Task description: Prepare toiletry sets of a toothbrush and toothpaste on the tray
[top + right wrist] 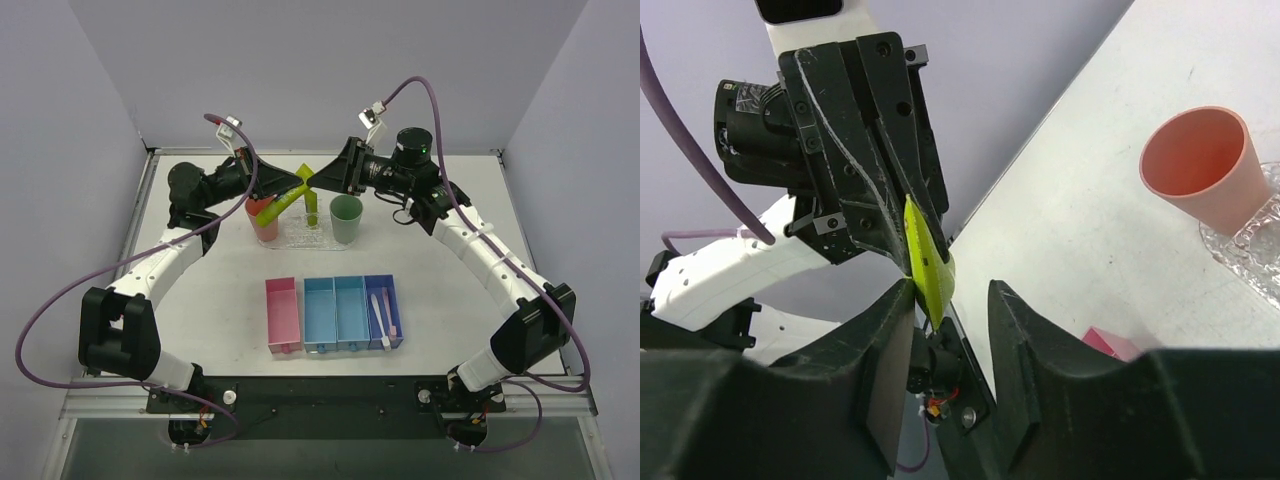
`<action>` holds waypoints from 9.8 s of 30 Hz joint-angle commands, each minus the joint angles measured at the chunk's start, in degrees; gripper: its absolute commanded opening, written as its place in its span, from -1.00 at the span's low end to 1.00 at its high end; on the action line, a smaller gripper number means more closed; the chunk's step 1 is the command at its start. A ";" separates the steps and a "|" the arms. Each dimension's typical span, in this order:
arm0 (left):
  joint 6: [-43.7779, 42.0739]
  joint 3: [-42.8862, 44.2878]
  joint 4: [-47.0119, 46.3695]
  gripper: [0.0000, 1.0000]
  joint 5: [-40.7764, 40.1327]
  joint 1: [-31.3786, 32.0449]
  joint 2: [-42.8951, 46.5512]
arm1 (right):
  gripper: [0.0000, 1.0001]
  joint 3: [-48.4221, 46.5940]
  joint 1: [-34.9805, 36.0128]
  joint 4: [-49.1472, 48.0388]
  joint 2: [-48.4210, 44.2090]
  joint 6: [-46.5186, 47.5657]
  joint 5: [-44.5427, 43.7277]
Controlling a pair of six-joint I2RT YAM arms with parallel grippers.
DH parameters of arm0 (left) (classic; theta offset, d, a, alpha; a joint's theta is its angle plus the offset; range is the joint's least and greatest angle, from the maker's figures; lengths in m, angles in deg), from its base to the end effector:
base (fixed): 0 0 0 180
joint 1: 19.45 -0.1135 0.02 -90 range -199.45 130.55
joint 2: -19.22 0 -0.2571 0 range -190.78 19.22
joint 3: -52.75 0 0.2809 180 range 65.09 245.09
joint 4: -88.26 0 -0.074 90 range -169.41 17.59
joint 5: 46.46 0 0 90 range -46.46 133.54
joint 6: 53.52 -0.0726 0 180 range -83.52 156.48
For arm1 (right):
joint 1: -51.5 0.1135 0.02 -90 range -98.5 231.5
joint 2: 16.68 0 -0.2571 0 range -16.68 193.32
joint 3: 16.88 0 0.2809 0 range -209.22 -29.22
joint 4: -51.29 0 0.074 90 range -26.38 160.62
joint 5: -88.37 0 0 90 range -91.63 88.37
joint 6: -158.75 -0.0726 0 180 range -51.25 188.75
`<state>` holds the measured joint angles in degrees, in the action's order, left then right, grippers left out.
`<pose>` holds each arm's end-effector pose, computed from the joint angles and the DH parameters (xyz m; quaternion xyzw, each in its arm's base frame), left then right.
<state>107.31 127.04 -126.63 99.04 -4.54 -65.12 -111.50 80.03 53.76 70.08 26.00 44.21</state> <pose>0.3477 -0.1545 0.3687 0.1231 0.6049 -0.6911 0.3760 0.3334 0.2405 0.4203 -0.2091 0.6508 0.6099 0.4009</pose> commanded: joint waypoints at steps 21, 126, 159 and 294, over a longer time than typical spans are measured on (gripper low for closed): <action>-14.49 7.04 16.02 0.04 4.78 -0.33 1.89 | -1.00 -10.89 1.61 21.02 2.62 15.76 10.40; -41.12 14.95 62.51 0.04 -16.66 -1.74 6.64 | -0.81 -19.85 14.79 24.46 13.17 48.71 -17.72; -55.97 28.22 69.99 -1.00 -39.23 3.36 -3.02 | 0.06 -10.63 13.92 25.34 2.11 49.69 -35.90; -57.29 26.11 53.46 -0.42 -63.94 12.50 -23.07 | 0.20 -6.66 -0.41 24.02 -4.14 48.72 -37.50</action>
<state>49.63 153.03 -70.02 36.14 8.21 -88.79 -116.11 80.27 80.12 65.81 74.96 5.99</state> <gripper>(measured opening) 0.269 0.600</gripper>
